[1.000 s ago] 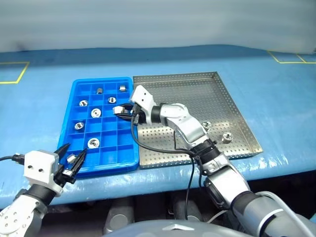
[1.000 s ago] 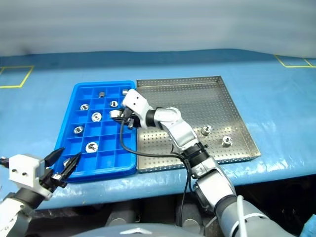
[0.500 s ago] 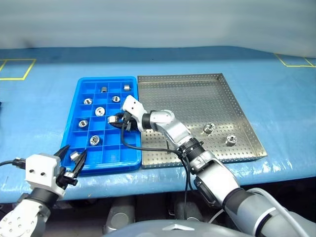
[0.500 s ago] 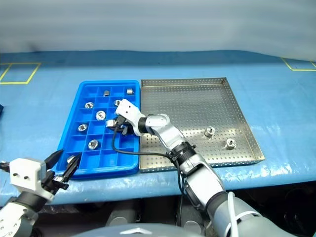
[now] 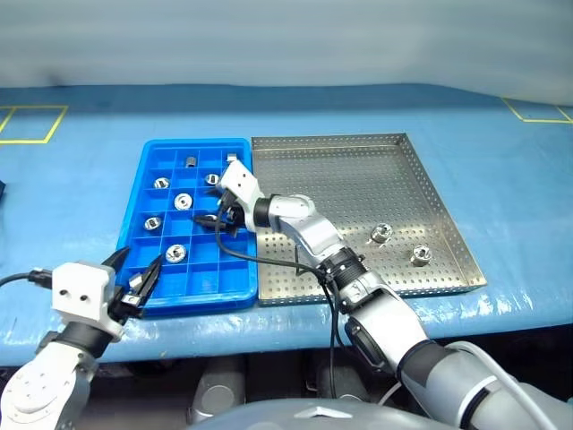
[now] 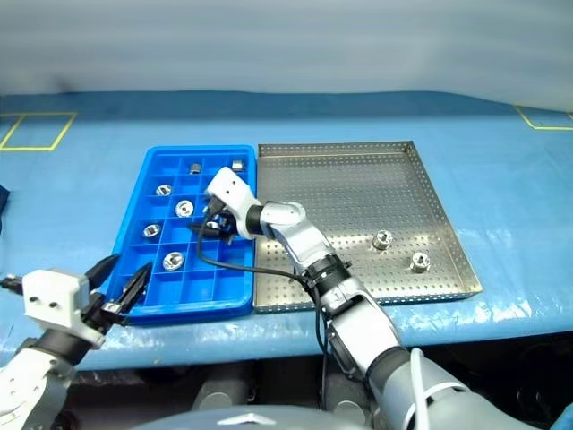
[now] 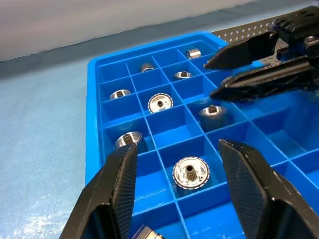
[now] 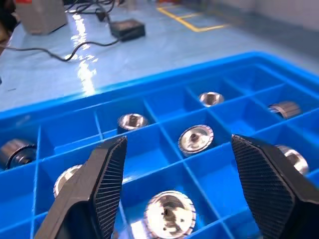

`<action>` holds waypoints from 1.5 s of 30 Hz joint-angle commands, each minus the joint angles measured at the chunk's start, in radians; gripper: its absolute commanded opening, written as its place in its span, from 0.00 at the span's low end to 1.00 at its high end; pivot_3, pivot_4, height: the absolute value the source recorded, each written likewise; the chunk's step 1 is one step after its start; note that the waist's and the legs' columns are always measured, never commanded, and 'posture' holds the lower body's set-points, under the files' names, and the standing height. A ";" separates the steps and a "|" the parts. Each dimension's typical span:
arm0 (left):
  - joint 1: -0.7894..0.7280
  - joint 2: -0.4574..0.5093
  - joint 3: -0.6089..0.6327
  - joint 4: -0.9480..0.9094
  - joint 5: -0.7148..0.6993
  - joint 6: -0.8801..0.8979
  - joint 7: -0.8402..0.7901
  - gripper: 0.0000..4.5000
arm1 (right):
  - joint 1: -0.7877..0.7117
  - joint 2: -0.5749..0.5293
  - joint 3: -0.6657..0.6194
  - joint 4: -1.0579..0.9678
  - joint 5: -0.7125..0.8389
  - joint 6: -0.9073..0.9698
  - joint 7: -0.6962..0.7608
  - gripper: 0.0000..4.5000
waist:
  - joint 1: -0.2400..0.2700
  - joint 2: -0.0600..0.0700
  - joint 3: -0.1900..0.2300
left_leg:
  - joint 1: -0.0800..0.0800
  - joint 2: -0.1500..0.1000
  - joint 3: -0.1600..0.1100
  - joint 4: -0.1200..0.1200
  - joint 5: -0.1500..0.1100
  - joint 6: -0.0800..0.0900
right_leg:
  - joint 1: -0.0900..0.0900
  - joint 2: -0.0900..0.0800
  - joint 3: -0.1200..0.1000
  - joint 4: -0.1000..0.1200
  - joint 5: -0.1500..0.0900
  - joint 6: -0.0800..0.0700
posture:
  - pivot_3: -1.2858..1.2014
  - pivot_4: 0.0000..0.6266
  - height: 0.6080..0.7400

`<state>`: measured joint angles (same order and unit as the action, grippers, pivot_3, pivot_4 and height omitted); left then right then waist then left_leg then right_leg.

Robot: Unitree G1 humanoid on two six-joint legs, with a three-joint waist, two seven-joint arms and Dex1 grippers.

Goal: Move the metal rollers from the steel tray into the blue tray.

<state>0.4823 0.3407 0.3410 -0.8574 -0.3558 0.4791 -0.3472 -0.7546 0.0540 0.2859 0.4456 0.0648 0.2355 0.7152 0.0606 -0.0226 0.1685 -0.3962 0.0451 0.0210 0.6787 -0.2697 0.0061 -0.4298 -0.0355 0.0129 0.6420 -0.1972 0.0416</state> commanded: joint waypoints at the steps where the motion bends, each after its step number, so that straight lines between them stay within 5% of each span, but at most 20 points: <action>1: -0.098 0.018 -0.097 0.023 0.004 0.019 -0.001 0.62 | 0.104 -0.123 -0.019 -0.279 -0.012 0.107 0.001 0.79 | 0.004 0.000 -0.001 | 0.000 -0.001 0.000 0.000 0.000 0.000 | 0.000 -0.001 0.000 0.000 0.000 0.000 | 0.58 0.24 1.00; 7: -0.407 0.003 -0.256 0.220 0.071 -0.016 0.009 0.62 | 0.251 -0.381 -0.113 -0.570 -0.117 0.304 -0.125 0.79 | -0.019 0.002 0.001 | 0.000 -0.002 0.001 0.001 0.001 -0.001 | 0.000 -0.001 0.001 0.000 0.001 0.001 | 0.53 0.24 1.00; 15: -0.684 -0.042 -0.428 0.522 0.111 -0.043 -0.067 0.62 | 0.350 -0.395 -0.219 -0.607 -0.076 0.411 -0.222 0.79 | -0.104 0.003 0.000 | 0.001 0.000 0.001 0.001 0.001 -0.001 | 0.000 0.004 0.006 0.000 0.002 0.002 | 0.46 0.24 1.00; 20: -0.694 -0.046 -0.444 0.536 0.112 -0.061 -0.088 0.62 | 0.360 -0.350 -0.244 -0.521 -0.059 0.379 -0.283 0.79 | -0.142 0.003 0.000 | 0.001 0.001 0.002 0.000 0.000 0.000 | -0.001 0.005 0.008 0.000 0.006 0.002 | 0.46 0.24 1.00; 32: -0.606 -0.030 -0.414 0.480 0.113 -0.048 -0.066 0.62 | 0.345 -0.348 -0.250 -0.367 -0.083 0.319 -0.402 0.79 | -0.136 0.003 0.000 | 0.001 0.001 0.003 0.001 0.000 0.000 | -0.001 0.005 0.009 0.000 0.007 0.007 | 0.48 0.24 1.00; 45: -0.581 0.000 -0.382 0.450 0.112 -0.031 -0.052 0.62 | 0.403 -0.313 -0.255 -0.420 -0.090 0.519 -0.482 0.79 | -0.125 0.002 -0.001 | 0.001 0.001 0.002 0.001 0.000 0.000 | 0.000 0.005 0.008 0.000 0.004 0.003 | 0.48 0.24 1.00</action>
<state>-0.0968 0.3337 -0.0539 -0.3544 -0.2423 0.4519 -0.3986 -0.3807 -0.2656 0.0469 0.0406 -0.0273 0.7040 0.2536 -0.0643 -0.0202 0.1671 -0.3948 0.0457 0.0234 0.6796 -0.2693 0.0058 -0.4300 -0.0306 0.0215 0.6425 -0.1941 0.0450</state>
